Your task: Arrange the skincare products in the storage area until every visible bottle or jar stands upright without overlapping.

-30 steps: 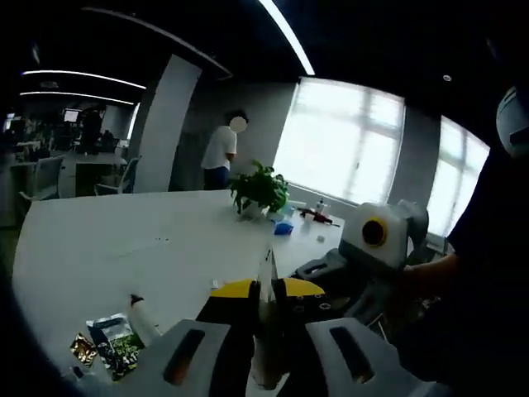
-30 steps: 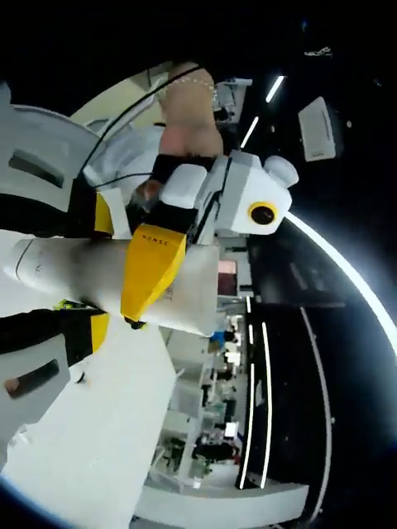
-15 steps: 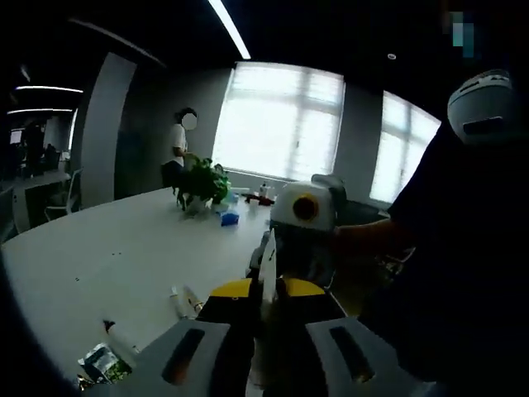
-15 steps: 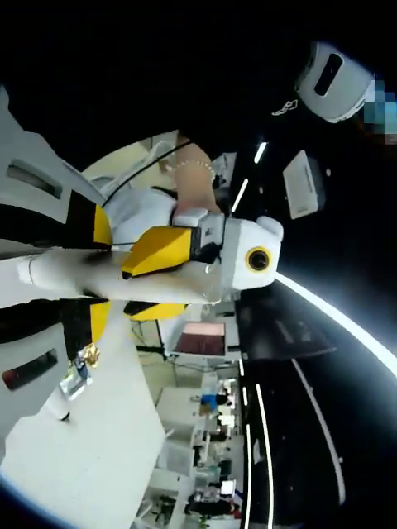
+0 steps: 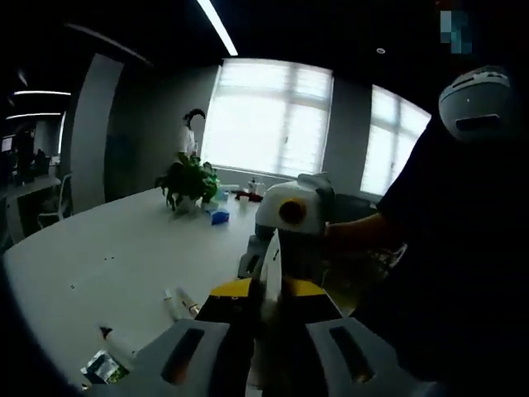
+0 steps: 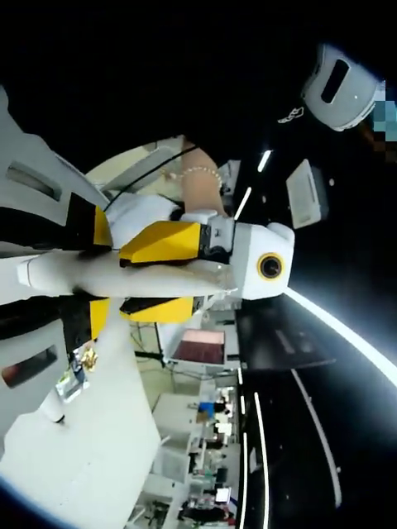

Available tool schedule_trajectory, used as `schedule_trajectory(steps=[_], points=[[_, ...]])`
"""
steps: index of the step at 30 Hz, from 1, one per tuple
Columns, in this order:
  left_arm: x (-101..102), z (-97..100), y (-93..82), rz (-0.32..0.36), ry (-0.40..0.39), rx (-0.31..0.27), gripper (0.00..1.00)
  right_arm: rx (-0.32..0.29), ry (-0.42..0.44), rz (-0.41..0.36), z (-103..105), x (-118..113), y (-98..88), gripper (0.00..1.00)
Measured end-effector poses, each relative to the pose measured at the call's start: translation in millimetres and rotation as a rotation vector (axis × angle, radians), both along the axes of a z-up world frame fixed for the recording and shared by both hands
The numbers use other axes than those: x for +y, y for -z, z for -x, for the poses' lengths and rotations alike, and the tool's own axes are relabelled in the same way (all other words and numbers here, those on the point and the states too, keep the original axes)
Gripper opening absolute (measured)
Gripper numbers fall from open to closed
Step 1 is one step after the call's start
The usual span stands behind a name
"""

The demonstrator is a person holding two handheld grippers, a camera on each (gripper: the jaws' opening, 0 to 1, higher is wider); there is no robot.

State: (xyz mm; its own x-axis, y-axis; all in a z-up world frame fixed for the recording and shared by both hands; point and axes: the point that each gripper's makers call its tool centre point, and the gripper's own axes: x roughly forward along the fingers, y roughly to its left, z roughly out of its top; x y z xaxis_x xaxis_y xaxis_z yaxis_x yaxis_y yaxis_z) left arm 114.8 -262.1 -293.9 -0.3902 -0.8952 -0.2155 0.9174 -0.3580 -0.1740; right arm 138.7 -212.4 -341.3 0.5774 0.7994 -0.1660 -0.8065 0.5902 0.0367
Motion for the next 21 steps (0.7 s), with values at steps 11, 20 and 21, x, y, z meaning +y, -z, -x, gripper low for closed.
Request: schedule_trajectory(steps=[11,20,21], points=[[-2,-2.6,6.1,0.007,-0.029,0.002,0.1,-0.005,0.01,0.002,1,-3,4.6,0.06],[-1,-26.3,7.7,0.048,-0.088,0.057,0.13,0.01,0.033,0.006,-2,-9,11.7,0.05],[-2,-27.2,5.1,0.061,-0.097,0.067,0.14,0.014,0.035,0.008,-2,-10,13.6,0.05]])
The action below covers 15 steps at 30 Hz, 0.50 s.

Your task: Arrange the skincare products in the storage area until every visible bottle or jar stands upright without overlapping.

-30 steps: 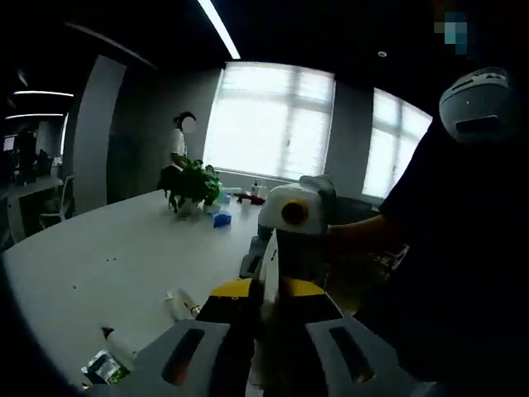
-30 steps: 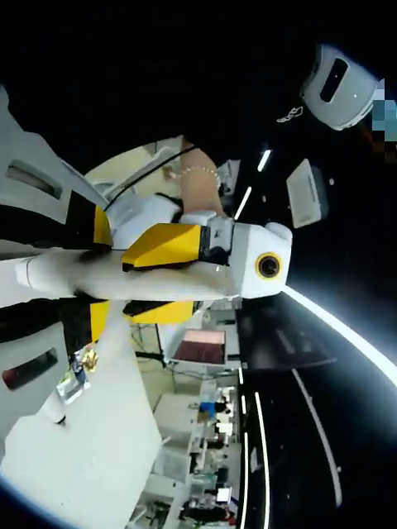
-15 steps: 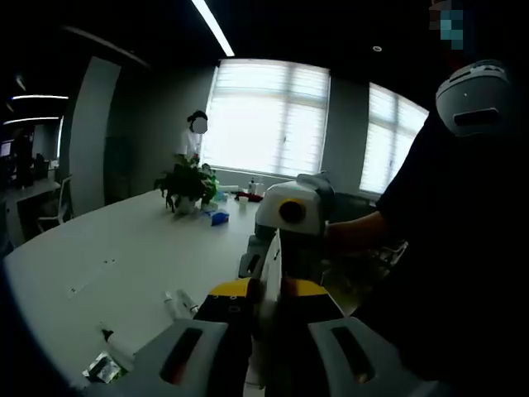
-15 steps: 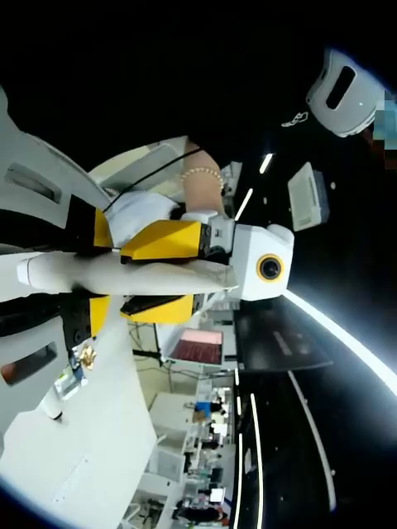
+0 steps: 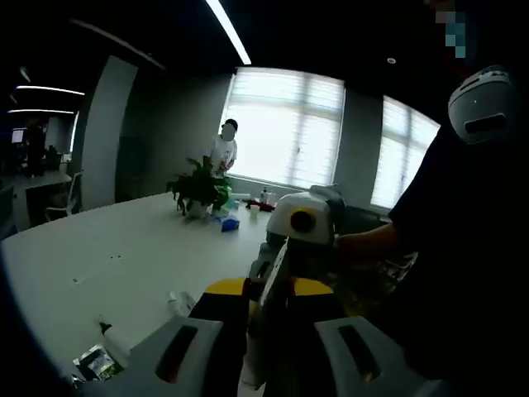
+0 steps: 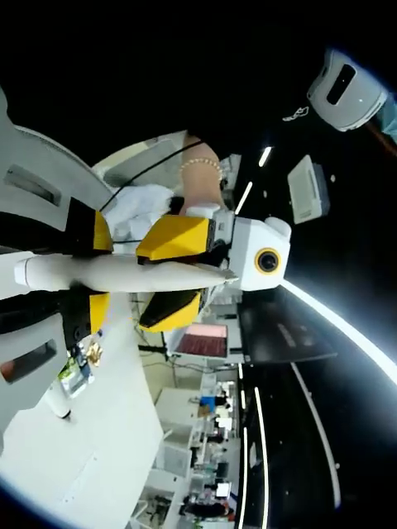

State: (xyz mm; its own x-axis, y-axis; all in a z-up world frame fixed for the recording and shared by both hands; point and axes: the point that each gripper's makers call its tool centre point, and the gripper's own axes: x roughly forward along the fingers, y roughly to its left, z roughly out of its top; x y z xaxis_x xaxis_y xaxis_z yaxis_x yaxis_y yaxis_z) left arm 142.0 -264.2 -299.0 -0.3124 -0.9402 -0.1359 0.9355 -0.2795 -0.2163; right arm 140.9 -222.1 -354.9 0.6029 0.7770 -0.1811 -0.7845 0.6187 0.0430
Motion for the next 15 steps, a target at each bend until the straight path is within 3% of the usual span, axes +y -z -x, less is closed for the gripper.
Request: schedule_trajectory(steps=[7,15], points=[[-5,4.4,-1.7,-0.001,-0.054,-0.005,0.27,0.017,0.015,-0.02,-1,-4,5.9,0.05],[-1,0.1,13.1,-0.017,-0.101,-0.005,0.41,0.014,0.033,-0.023,-10,-13,9.2,0.05]])
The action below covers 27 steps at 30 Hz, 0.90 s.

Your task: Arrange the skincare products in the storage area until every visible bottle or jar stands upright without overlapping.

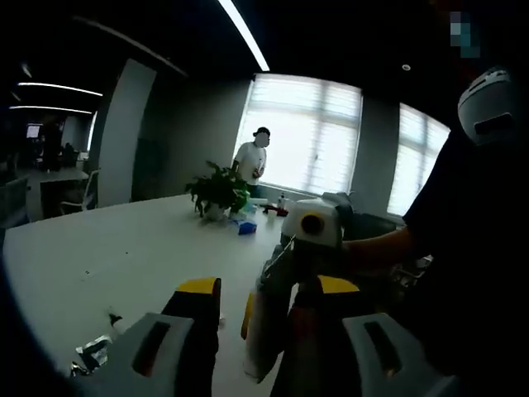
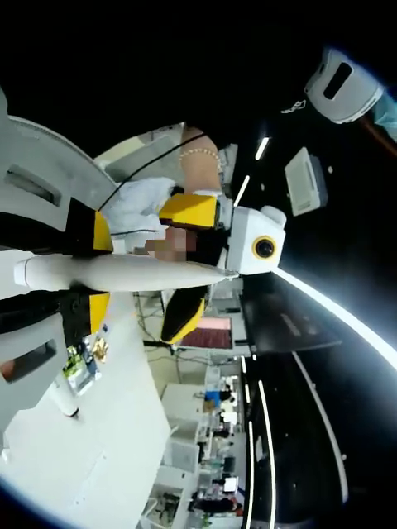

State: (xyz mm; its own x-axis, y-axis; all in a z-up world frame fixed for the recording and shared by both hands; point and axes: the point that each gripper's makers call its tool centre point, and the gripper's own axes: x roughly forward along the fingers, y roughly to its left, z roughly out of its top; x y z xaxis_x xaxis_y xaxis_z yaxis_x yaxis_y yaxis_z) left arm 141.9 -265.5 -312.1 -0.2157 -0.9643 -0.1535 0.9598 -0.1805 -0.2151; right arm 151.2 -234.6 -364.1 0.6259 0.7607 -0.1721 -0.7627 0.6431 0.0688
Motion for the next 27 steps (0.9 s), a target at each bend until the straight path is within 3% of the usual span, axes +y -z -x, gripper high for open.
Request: schedule_trajectory(steps=[9,11,20,27], points=[[4,-11.9,19.1,-0.025,-0.122,-0.026,0.65,-0.011,0.011,-0.003,-8,-9,8.0,0.05],[7,-18.2,23.0,-0.022,-0.154,-0.058,0.71,-0.011,0.013,-0.009,-10,-11,9.8,0.05],[26,-40.2,42.4,-0.042,-0.311,-0.072,0.95,-0.016,0.029,-0.003,-17,-21,20.4,0.05],[42,-51.6,58.3,-0.065,-0.385,-0.045,0.99,-0.005,0.034,0.013,-22,-32,33.6,0.05]])
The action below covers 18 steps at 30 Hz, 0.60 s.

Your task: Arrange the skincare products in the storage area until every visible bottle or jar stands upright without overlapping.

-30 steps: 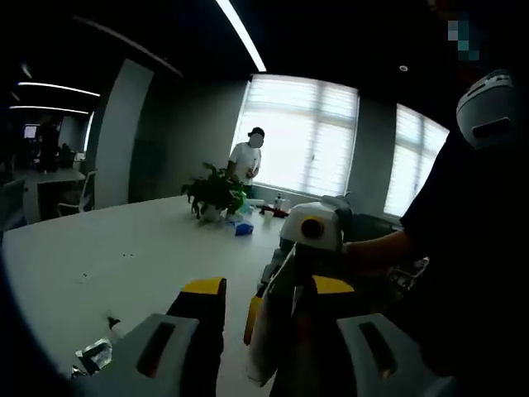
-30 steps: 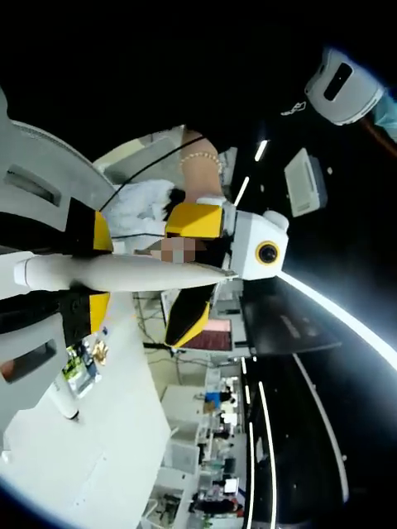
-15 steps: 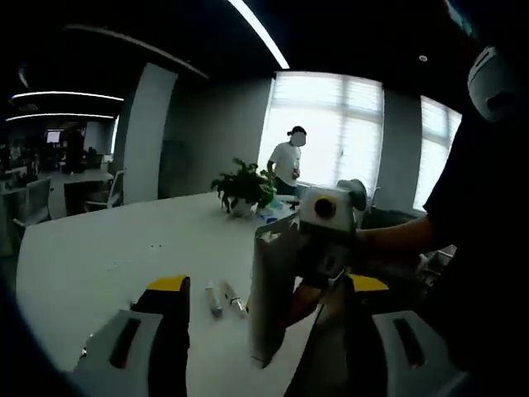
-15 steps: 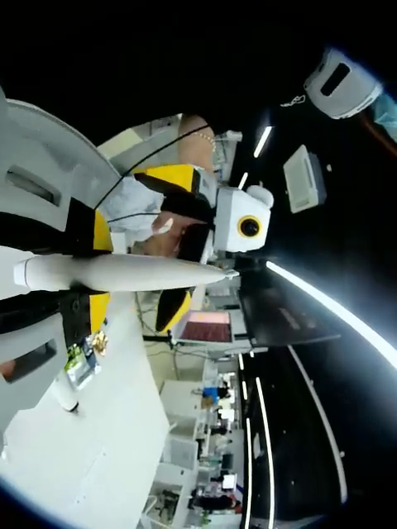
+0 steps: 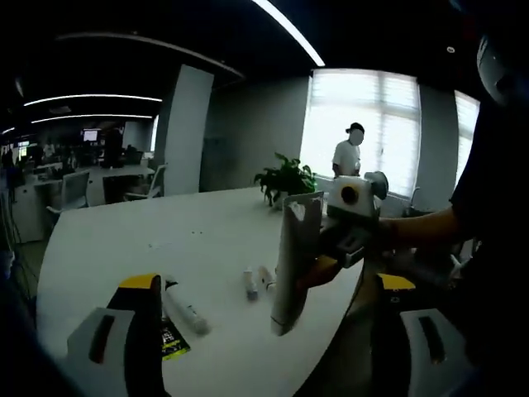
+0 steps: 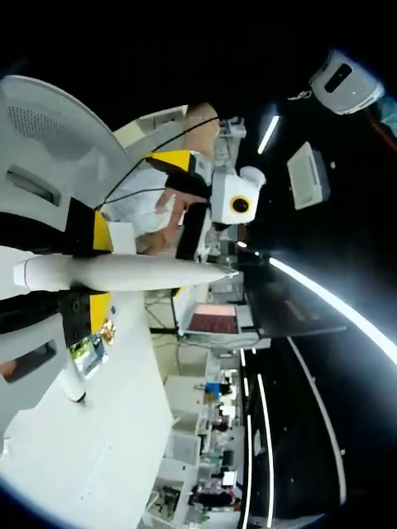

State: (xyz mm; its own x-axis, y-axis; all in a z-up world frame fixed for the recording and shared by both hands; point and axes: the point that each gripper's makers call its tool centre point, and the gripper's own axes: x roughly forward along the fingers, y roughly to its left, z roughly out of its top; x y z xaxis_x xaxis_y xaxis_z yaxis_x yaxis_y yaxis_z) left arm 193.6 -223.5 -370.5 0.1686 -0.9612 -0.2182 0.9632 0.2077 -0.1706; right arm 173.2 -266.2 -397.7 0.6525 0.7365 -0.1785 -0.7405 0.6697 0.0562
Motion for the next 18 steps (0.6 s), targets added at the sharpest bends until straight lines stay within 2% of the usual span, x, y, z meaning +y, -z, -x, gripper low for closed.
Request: schedule_trajectory(steps=[9,15,18], points=[[7,-2.7,11.8,-0.011,-0.032,0.021,0.99,-0.001,0.015,-0.014,-9,-12,17.6,0.05],[8,-5.7,26.2,-0.04,-0.035,0.037,0.99,-0.019,0.008,0.004,-17,-19,33.0,0.05],[8,-7.4,25.3,-0.033,-0.048,0.034,0.99,-0.019,0.011,0.0,-22,-22,41.2,0.05]])
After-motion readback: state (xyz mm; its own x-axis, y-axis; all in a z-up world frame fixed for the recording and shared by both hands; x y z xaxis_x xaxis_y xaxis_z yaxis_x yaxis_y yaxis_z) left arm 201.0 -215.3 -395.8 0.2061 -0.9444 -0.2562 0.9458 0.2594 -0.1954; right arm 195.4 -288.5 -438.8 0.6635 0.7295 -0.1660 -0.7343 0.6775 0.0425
